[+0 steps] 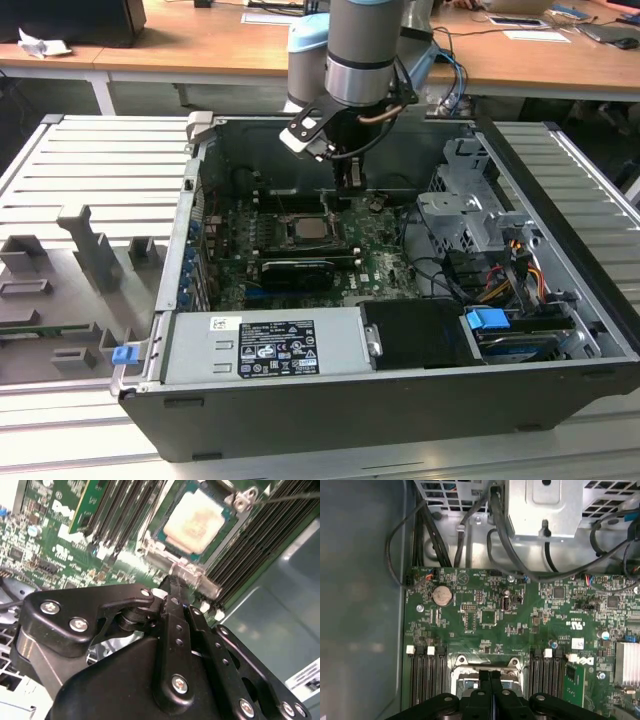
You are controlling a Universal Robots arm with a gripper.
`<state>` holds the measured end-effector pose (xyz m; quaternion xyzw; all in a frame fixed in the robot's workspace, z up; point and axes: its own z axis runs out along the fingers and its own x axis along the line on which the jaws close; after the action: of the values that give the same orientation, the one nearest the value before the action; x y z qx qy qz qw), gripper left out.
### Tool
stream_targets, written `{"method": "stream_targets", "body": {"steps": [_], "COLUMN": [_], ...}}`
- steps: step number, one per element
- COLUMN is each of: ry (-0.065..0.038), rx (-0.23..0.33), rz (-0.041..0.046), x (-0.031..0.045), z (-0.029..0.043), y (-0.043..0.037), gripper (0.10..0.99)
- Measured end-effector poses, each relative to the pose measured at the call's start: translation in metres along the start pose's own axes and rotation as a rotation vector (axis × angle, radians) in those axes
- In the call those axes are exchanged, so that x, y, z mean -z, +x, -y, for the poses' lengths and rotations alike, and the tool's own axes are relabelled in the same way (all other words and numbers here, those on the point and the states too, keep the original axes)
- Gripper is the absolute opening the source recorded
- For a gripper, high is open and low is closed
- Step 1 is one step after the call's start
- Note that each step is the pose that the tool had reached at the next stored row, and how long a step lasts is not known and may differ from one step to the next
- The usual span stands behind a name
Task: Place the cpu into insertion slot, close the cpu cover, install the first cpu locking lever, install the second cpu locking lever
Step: 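Close the cpu cover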
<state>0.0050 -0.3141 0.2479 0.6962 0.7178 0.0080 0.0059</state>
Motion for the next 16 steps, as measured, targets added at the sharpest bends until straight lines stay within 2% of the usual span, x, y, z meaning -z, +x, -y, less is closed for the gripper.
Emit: {"method": "stream_targets", "body": {"steps": [2,5,16], "ry": [0.0,0.0,0.0], "rx": [0.0,0.0,0.0], "rz": [0.0002,0.0001,0.0], "x": [-0.0013,-0.0078,-0.01], "z": [0.0046,0.0119,0.038], "y": [0.0001,0.0004,0.0019], "gripper": [0.106,0.106,0.106]}}
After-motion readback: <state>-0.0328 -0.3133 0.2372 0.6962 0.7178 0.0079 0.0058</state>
